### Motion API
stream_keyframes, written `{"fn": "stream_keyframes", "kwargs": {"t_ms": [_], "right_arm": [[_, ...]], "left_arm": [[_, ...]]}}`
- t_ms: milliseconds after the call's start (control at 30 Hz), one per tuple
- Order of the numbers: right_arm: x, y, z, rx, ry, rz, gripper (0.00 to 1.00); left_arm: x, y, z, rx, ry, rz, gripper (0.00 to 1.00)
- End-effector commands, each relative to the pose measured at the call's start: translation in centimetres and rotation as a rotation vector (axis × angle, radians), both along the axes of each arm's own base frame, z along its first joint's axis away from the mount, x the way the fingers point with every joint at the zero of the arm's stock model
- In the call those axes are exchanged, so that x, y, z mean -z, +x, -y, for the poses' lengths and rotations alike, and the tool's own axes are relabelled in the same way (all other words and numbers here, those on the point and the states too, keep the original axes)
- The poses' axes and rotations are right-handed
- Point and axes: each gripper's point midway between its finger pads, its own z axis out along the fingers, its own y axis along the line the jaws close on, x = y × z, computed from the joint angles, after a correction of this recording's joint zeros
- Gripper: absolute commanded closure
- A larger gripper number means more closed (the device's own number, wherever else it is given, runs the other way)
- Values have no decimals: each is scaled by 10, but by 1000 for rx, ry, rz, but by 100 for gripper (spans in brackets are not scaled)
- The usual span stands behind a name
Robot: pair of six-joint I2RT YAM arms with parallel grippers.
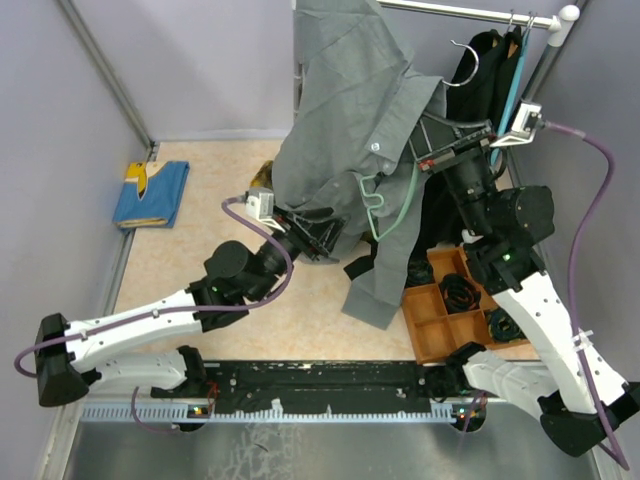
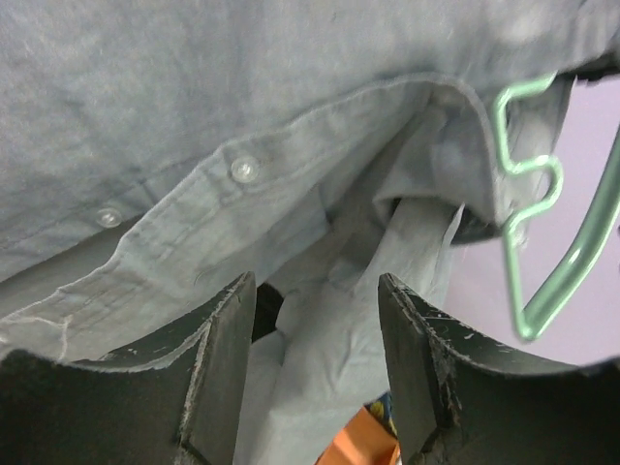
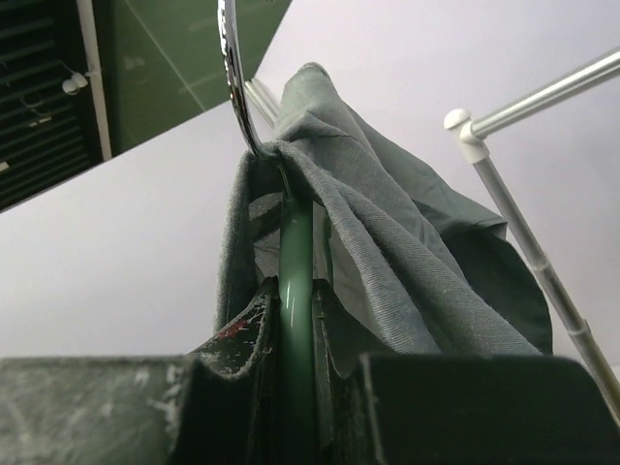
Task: Place the shirt on the hanger
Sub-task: Hang the shirt on the hanger.
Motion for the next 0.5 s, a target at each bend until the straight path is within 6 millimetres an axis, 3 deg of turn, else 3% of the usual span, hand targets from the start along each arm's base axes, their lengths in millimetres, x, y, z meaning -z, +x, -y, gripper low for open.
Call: {"fn": "stream_keyframes", "kwargs": {"t_ms": [0, 167, 467], "right_arm": [[-35, -23, 22, 14, 65, 26, 100], [-32, -19, 26, 15, 111, -10, 100], [-32, -14, 31, 21, 187, -8, 100]], "left_arm": [[0, -19, 9, 126, -63, 47, 39], [12, -28, 22, 203, -86, 73, 34], [3, -39, 55, 325, -114, 141, 32]]}}
